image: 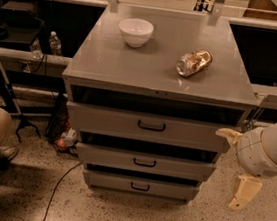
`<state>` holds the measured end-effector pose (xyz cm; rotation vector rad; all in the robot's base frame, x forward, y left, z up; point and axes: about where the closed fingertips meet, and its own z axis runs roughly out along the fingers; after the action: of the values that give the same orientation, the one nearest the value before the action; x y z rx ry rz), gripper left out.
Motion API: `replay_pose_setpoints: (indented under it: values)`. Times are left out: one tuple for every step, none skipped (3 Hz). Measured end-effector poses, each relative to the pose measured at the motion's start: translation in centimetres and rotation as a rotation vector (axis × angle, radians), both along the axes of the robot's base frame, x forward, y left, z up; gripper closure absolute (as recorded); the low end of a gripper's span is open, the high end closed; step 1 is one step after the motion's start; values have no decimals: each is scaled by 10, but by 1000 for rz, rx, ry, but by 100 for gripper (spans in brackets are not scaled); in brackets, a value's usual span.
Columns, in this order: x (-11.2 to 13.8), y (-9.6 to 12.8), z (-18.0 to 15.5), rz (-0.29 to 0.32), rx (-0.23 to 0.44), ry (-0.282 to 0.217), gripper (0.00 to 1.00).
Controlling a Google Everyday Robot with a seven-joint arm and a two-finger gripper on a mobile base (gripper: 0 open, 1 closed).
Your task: Open bottom drawer
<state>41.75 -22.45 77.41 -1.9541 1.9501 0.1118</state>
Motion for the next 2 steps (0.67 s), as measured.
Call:
replay_pose_setpoints:
  values:
    - [7, 0, -37, 59, 35, 0, 0]
    - [18, 10, -94, 110, 141, 8, 0]
